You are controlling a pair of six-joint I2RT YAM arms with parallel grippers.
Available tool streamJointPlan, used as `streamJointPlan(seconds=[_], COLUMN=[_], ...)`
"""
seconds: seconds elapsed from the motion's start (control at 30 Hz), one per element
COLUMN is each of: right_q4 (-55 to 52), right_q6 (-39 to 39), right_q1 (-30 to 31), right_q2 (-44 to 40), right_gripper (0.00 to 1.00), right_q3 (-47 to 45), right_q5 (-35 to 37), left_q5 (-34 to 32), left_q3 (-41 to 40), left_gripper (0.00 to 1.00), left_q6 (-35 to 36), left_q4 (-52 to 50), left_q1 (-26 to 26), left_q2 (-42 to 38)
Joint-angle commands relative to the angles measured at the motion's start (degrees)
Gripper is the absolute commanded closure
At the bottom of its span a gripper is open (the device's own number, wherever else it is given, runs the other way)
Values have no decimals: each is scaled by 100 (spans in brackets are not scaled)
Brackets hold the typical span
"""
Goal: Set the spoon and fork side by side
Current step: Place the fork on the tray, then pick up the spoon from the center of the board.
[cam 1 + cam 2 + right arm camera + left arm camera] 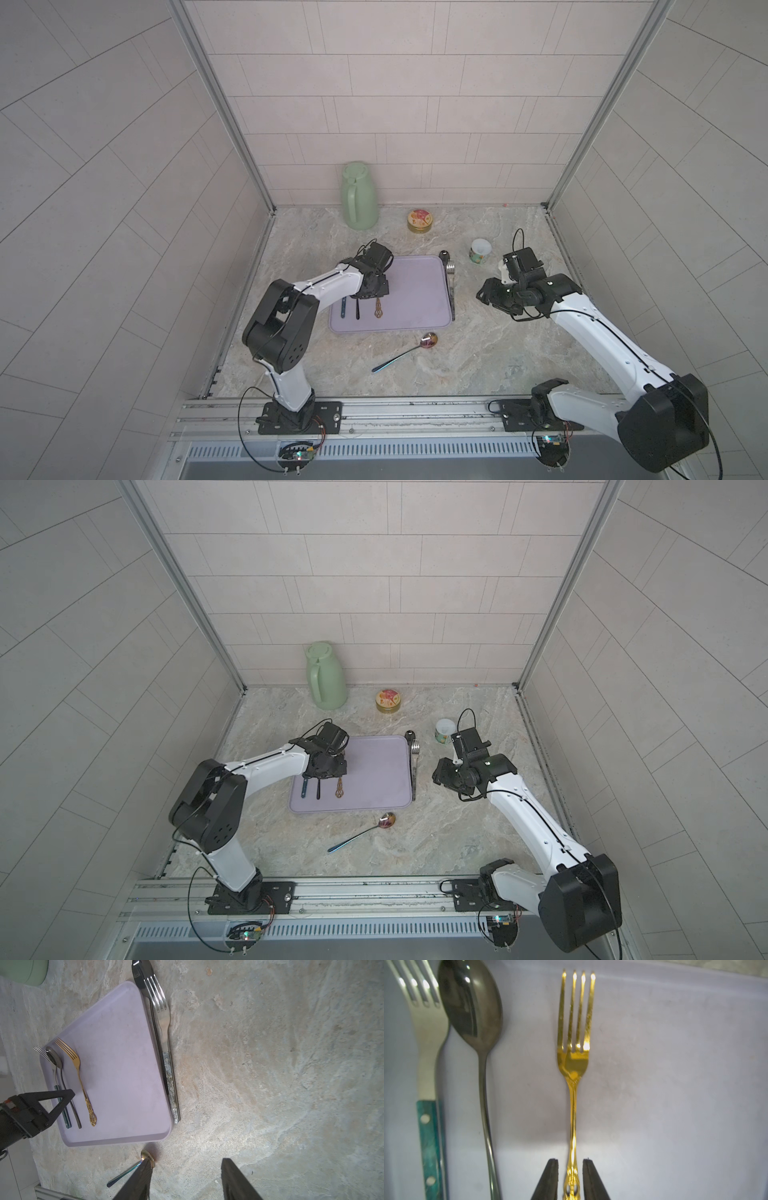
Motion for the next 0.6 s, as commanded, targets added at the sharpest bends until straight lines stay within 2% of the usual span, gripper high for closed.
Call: streamJointPlan(seconds=[0.0,0.27,0.37,0.57], right_q4=[-134,-99,-59,94], right_q6=[81,301,515,958], right_q1=[192,772,1093,1749], right_q2=[-103,-263,-342,-384], right_gripper=[43,42,42,42], right_q3=[118,-247,-402,-672], right_q5=[249,478,600,826], left_q5=[-89,173,260,658], left_q3=[-416,-1599,-1931,-2514], left_gripper=[74,65,62,49], left_q6=[-165,-524,-621,-712], left_q4=[-532,-585,-560,-383], left_q1=[-522,-1671,-1884,-2089], left_q2=[-638,-1847,-2125,-2415])
